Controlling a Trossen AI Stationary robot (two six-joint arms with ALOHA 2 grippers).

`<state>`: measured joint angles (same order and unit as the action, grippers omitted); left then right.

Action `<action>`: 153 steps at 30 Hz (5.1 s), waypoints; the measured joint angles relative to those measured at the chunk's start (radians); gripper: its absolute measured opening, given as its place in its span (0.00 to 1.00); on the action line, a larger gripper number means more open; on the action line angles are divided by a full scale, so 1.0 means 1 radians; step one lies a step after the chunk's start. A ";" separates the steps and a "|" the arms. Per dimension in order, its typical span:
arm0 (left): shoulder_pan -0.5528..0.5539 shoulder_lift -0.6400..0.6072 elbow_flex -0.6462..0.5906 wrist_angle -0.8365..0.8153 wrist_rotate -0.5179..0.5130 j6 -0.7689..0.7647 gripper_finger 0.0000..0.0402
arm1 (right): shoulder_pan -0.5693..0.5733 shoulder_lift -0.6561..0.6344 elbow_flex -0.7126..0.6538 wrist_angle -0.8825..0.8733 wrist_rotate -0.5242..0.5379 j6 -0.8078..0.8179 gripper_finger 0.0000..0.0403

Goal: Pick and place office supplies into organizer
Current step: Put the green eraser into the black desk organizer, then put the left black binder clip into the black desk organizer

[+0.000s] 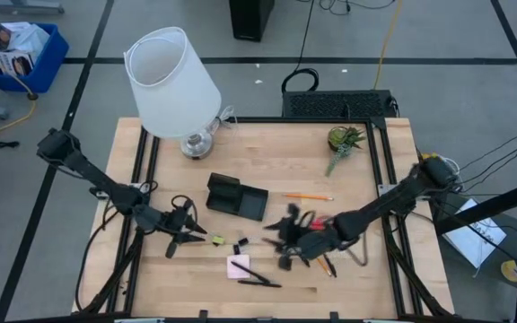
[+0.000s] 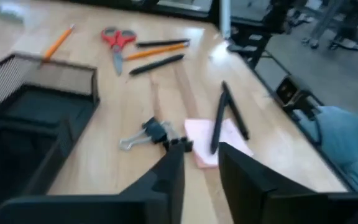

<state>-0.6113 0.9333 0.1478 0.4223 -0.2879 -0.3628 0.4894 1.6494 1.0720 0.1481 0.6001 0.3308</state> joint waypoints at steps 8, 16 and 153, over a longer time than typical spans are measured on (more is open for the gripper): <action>0.001 0.156 0.001 0.110 -0.011 -0.059 0.53 | 0.037 -0.228 -0.389 0.307 0.109 0.086 0.35; 0.021 0.313 0.007 0.174 -0.024 0.005 0.51 | 0.037 -0.286 -0.654 0.707 0.073 0.089 0.35; 0.374 0.336 0.165 0.039 0.105 -0.050 0.71 | 0.036 -0.272 -0.656 0.723 0.053 0.059 0.35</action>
<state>-0.2369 1.2697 0.3130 0.4618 -0.1830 -0.4130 0.5255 1.3773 0.4160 0.8707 0.6527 0.3893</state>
